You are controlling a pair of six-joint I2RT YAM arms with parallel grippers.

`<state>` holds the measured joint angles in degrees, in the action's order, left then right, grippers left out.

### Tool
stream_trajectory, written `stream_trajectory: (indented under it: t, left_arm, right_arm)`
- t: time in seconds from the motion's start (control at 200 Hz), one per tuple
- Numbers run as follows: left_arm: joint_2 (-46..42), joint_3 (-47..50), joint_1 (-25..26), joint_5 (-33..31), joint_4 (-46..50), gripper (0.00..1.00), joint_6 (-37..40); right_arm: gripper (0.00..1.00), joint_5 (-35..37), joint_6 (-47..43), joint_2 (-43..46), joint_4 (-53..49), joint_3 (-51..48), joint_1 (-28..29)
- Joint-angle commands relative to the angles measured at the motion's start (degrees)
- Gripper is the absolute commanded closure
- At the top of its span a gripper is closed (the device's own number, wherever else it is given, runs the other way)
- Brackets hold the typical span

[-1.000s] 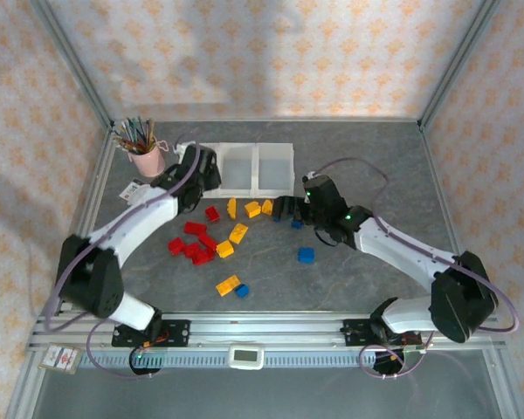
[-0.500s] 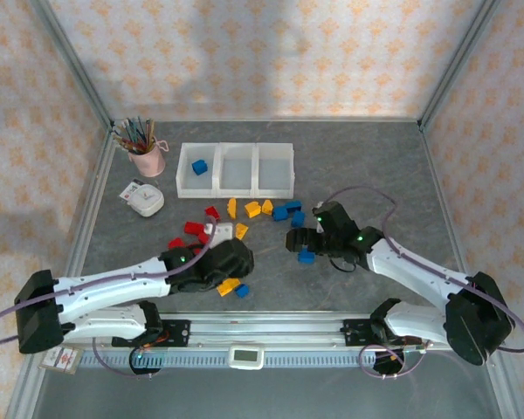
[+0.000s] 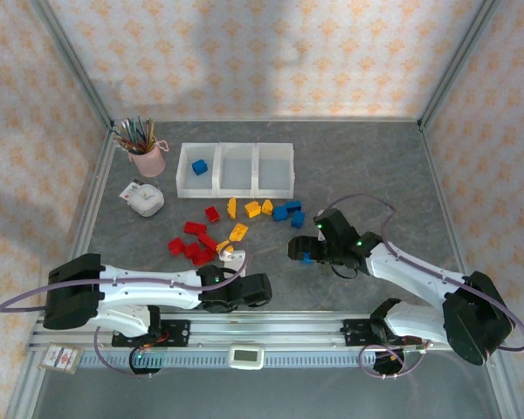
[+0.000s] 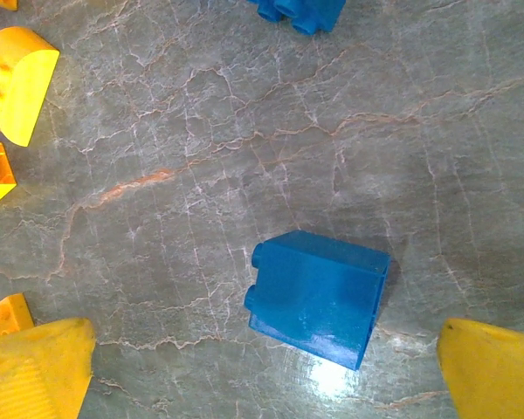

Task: Sort the legos into containers by color

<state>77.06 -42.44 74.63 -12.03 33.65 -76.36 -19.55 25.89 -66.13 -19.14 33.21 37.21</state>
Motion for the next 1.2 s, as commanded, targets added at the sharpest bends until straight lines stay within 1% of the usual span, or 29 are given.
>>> stream_trajectory:
  t: [0.0,0.1,0.24,0.345,0.395,0.536,0.746,0.846,1.011,1.086,1.196]
  left_arm:
    - [1.19,1.86,0.34,-1.33,-1.2,0.36,-3.76]
    - [2.62,1.84,0.34,-2.18,0.53,0.35,-5.44]
    - [4.17,2.6,0.24,-2.26,-1.7,0.35,-5.7]
    - [5.33,2.87,-0.4,-1.82,-5.21,0.39,-4.74]
    - [5.92,2.8,-0.68,-1.77,-6.39,0.4,-4.3]
    - [6.96,3.23,-2.45,-2.14,-7.22,0.42,-3.81]
    - [7.71,3.46,-3.78,-2.83,-8.15,0.51,-2.84]
    - [8.02,3.58,-3.73,-2.17,-8.27,0.6,-2.62]
    - [7.39,3.34,-3.76,-2.16,-7.9,0.68,-2.3]
    - [6.44,2.28,-3.78,-2.86,-7.17,0.71,-1.7]
    - [3.62,-0.03,-3.98,-5.38,-4.38,0.71,-0.5]
  right_arm:
    - [0.0,0.65,-0.25,-0.39,1.1,-0.52,0.34]
    - [0.0,1.0,-0.41,-0.62,1.24,-0.6,0.37]
    - [0.0,1.27,-0.79,-1.02,1.33,-0.34,0.37]
    - [0.0,1.79,-0.99,-1.24,1.57,-0.36,0.32]
    - [0.0,1.88,-1.04,-1.28,1.62,-0.52,0.32]
    - [0.0,1.88,-1.13,-1.28,1.74,-0.69,0.32]
    - [0.0,2.28,-1.54,-1.28,1.61,0.07,0.32]
    - [0.0,2.42,-1.65,-1.28,1.36,0.47,0.33]
    - [0.0,2.59,-1.88,-1.28,0.93,0.95,0.32]
    - [0.0,1.95,-1.85,-1.28,0.83,1.56,0.32]
    - [0.0,1.71,-1.98,-1.15,0.13,3.71,0.32]
